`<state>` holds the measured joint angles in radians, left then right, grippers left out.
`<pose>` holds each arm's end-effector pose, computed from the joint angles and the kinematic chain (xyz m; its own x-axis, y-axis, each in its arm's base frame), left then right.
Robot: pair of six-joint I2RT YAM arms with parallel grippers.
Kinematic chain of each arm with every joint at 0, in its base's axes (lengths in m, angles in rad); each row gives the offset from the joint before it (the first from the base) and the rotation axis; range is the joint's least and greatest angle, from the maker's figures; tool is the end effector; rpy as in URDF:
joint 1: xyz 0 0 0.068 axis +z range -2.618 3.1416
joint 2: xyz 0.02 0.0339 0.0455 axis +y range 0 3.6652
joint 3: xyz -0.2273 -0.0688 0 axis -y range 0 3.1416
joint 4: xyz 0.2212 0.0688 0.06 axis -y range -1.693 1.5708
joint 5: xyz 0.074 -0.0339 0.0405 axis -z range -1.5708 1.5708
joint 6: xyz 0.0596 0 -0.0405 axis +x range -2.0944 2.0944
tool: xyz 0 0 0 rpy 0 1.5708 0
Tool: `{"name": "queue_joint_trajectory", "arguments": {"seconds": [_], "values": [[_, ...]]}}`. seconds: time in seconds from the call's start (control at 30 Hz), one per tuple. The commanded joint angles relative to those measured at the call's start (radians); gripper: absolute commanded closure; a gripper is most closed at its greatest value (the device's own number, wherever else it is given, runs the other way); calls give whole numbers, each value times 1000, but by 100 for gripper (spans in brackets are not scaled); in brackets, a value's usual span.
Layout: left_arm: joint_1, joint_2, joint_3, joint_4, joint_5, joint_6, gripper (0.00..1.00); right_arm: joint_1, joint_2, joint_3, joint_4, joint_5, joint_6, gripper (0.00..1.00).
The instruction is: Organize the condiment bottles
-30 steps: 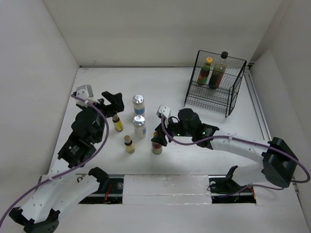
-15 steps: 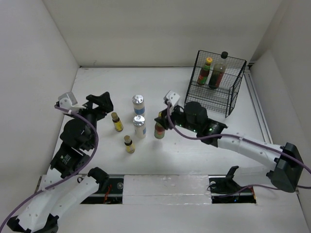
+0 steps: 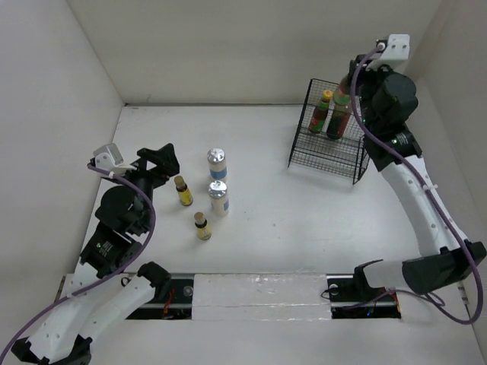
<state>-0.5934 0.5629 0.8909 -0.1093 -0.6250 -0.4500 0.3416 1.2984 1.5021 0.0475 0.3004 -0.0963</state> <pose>0.1333 -0.0478 0.3894 0.1707 -0.5406 -0.8238 0.0602 0.8402 -0.5389 0.2793 0.0806 0.4685 0.2379 -0.0129 -0.9712 -0.0272 0.9994 -0.0199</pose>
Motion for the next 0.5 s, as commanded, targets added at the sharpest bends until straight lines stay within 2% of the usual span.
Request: {"name": "queue_joint_trajectory", "arguments": {"seconds": [0.0,0.17,0.47], "values": [[4,-3,-1,39,10,22,13,-78,67,113,12,48,-6,85],[4,-3,-1,39,10,22,13,-249,180,239,-9,-18,-6,85],[4,28,-1,39,19,31,13,-374,321,346,-9,-116,3,85]]}}
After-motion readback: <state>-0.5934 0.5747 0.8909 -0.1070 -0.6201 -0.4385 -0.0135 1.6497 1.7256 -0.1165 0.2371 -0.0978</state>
